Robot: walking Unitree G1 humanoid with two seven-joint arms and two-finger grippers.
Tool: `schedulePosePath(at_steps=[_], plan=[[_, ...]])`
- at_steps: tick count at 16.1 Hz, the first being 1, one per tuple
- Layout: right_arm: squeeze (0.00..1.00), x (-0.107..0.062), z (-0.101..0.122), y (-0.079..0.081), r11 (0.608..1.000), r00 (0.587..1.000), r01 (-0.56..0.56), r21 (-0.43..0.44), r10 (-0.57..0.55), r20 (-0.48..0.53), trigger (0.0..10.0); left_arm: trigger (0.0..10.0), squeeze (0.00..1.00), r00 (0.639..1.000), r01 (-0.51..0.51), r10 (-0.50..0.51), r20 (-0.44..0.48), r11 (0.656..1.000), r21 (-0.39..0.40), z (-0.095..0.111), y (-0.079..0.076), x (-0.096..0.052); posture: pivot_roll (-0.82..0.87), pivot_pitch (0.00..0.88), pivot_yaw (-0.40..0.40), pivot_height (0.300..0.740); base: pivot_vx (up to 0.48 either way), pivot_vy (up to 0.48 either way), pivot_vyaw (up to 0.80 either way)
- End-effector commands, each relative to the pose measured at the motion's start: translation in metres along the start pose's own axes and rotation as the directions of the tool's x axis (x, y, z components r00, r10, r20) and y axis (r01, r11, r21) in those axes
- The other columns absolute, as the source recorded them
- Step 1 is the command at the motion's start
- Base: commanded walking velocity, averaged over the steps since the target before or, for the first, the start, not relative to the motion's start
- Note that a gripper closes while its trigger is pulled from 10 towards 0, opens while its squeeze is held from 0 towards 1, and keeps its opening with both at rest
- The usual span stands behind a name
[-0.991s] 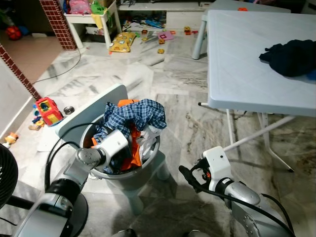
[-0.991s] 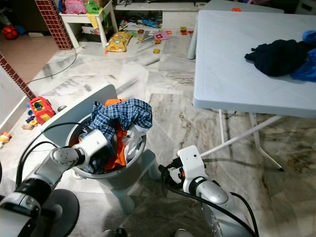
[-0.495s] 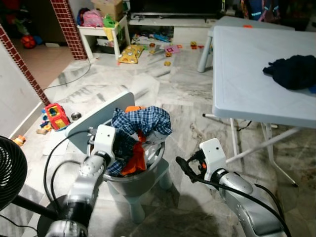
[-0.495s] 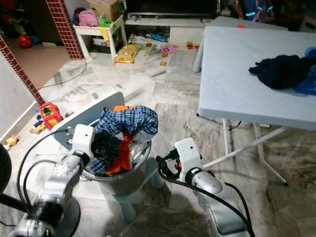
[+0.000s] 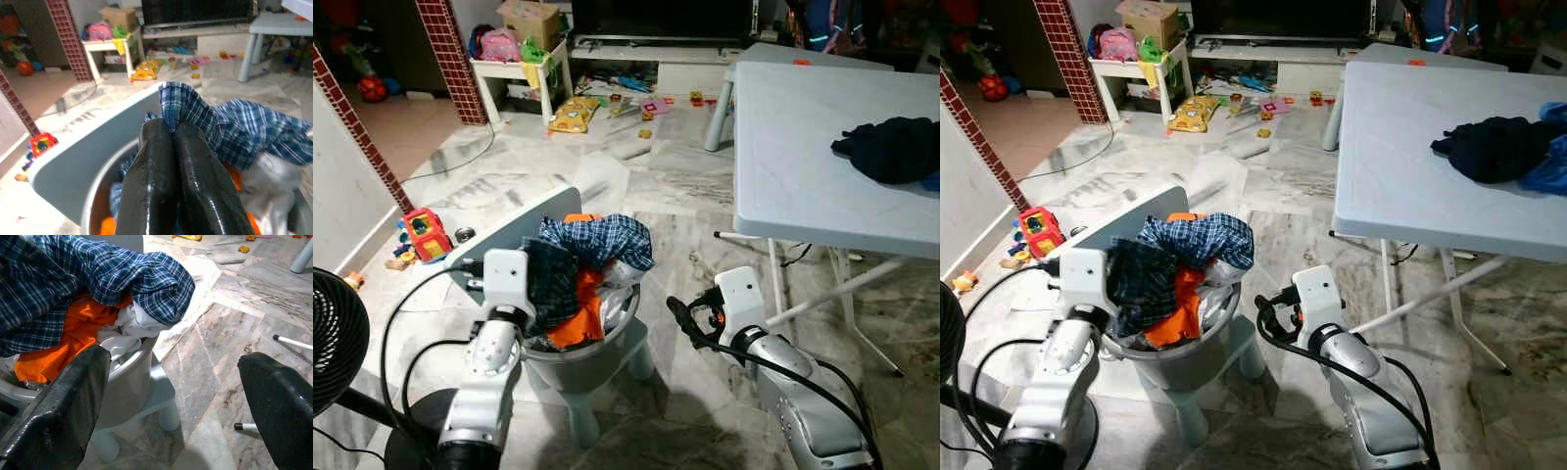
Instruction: Hang hanger
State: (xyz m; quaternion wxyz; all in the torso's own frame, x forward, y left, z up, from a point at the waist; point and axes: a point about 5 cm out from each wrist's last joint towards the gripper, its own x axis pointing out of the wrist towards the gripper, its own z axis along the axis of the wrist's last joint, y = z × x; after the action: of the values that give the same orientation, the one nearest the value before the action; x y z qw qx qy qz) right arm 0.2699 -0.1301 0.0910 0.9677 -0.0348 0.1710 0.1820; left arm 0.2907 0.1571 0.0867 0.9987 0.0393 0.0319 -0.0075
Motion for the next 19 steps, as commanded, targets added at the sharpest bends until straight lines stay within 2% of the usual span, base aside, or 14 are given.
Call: schedulePosePath(at_steps=[1,2,3,4,5,6,7,8,9,12,19], plan=[[0.00,-0.001,0.002,-0.001,1.000,1.000,0.012,-0.001,-0.012,0.008,10.0,1.2,0.00,0.994,0.052,-0.056,-0.098,0.998,-0.036,-0.015,-0.009,-0.006,-0.15,0.000,0.043,0.740,0.000,0.000,0.00],[0.00,-0.002,0.002,-0.002,1.000,1.000,0.010,-0.003,-0.010,0.006,10.0,1.2,0.00,0.989,0.067,-0.069,-0.134,0.998,-0.021,-0.019,-0.011,-0.007,-0.15,0.000,0.040,0.740,0.000,0.000,0.00],[0.00,-0.004,0.001,-0.004,1.000,1.000,0.011,-0.005,-0.011,0.001,10.0,4.2,0.00,0.980,0.073,-0.077,-0.184,0.997,-0.032,-0.025,-0.014,-0.008,-0.15,0.000,0.029,0.740,0.000,0.000,0.00],[0.00,-0.004,0.001,-0.004,1.000,1.000,0.011,-0.006,-0.011,-0.002,10.0,4.5,0.00,0.978,0.065,-0.070,-0.199,0.997,-0.028,-0.027,-0.014,-0.008,-0.15,0.000,0.029,0.740,0.000,0.000,0.00],[0.00,-0.005,-0.001,-0.006,1.000,1.000,0.004,-0.011,-0.004,-0.012,10.0,6.6,0.00,0.956,0.080,-0.080,-0.283,0.997,-0.011,-0.037,-0.017,-0.008,-0.15,0.000,0.018,0.740,0.000,0.000,0.00],[0.00,-0.006,-0.002,-0.005,1.000,1.000,0.001,-0.015,-0.002,-0.018,10.0,10.0,0.00,0.944,0.079,-0.081,-0.320,0.997,-0.018,-0.041,-0.018,-0.007,-0.15,0.000,0.012,0.740,0.000,0.000,0.00],[0.00,-0.006,-0.001,-0.004,1.000,1.000,-0.006,-0.014,0.005,-0.019,10.0,10.0,0.00,0.940,0.081,-0.086,-0.330,0.996,-0.030,-0.041,-0.019,-0.004,-0.15,0.000,0.010,0.740,0.000,0.000,0.00],[0.00,-0.006,0.000,-0.001,1.000,1.000,-0.016,-0.015,0.016,-0.020,10.0,10.0,0.95,0.942,0.060,-0.068,-0.330,0.998,-0.034,-0.038,-0.017,-0.001,-0.16,0.004,0.011,0.740,0.000,0.000,0.00],[0.00,-0.007,0.000,-0.001,1.000,1.000,-0.017,-0.016,0.017,-0.021,10.0,10.0,1.00,0.941,0.050,-0.060,-0.332,0.998,-0.039,-0.037,-0.016,-0.001,-0.16,0.007,0.012,0.740,0.000,0.000,0.00],[0.00,-0.009,-0.001,-0.002,1.000,1.000,-0.014,-0.015,0.014,-0.028,10.0,10.0,1.00,0.930,0.078,-0.086,-0.359,0.996,-0.036,-0.035,-0.017,-0.002,-0.16,0.013,0.017,0.740,0.000,0.000,0.00],[0.00,-0.007,0.000,0.000,1.000,0.999,-0.024,-0.014,0.024,-0.033,10.0,10.0,1.00,0.885,0.183,-0.174,-0.432,0.983,-0.021,-0.042,-0.026,-0.018,-0.15,0.012,0.014,0.740,0.000,0.000,0.00]])
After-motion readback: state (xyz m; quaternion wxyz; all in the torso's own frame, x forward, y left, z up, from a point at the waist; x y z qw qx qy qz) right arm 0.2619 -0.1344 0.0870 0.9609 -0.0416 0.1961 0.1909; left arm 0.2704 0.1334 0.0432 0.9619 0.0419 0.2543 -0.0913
